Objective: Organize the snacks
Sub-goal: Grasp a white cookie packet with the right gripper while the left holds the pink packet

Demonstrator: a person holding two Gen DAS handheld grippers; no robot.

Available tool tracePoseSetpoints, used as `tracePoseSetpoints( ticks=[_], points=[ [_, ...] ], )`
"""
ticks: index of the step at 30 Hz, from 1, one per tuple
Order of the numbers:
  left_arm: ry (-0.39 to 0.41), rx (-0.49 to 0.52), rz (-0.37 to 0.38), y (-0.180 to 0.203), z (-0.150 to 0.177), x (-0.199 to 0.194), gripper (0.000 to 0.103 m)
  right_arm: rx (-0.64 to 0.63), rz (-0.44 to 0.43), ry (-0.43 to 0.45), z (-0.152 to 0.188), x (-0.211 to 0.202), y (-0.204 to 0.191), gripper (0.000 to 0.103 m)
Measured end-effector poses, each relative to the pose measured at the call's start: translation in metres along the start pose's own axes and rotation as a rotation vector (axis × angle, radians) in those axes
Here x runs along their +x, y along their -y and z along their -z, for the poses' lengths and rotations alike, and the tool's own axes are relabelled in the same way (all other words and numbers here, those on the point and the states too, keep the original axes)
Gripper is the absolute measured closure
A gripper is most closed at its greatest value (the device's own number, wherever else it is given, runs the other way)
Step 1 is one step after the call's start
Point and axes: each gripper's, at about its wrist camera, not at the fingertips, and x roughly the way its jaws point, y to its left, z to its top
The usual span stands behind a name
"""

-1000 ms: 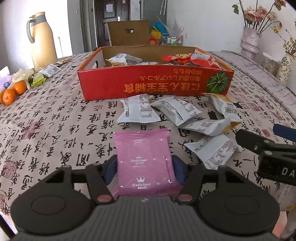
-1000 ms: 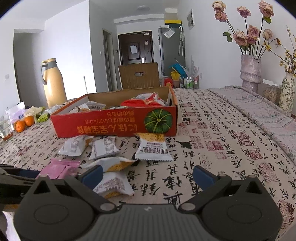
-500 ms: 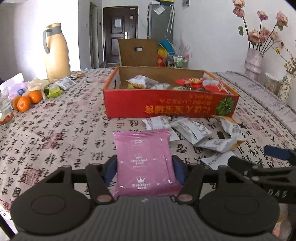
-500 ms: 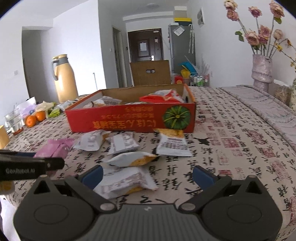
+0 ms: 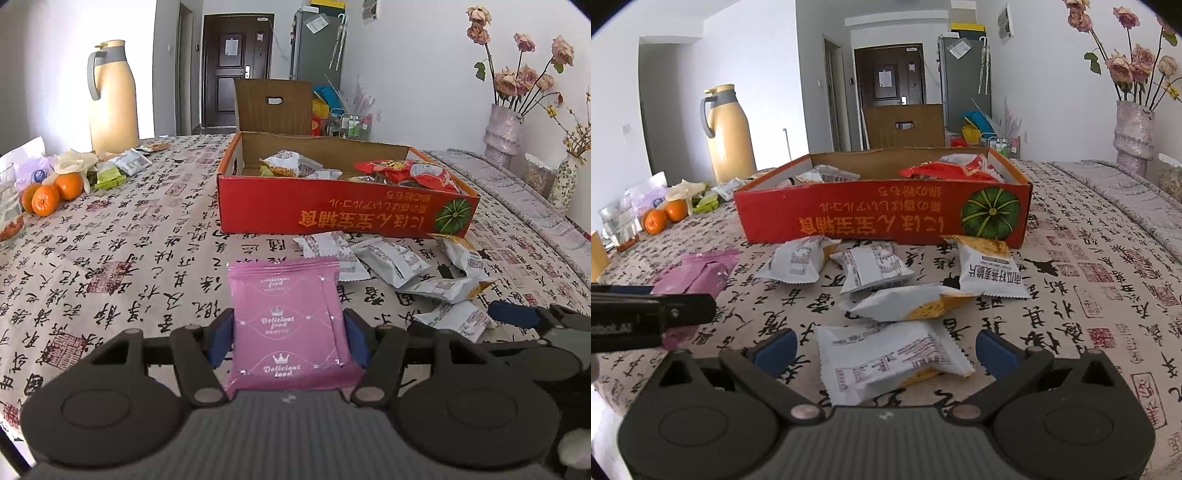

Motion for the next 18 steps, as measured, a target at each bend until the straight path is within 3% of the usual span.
tracePoseSetpoints(
  ticks=[8,17,18],
  points=[
    [-0.013,-0.014,0.012,-0.004,0.002,0.005,0.04,-0.046,0.047,0.006,0.004,0.009,-0.007,0.002],
    [-0.021,-0.019,0.011,-0.005,0.003,0.007,0.04,-0.044,0.034,0.028,0.006,-0.002,0.001,0.035],
    [-0.02,-0.019,0.01,-0.005,0.003,0.007,0.04,-0.046,0.034,0.031,0.007,-0.004,0.002,0.043]
  ],
)
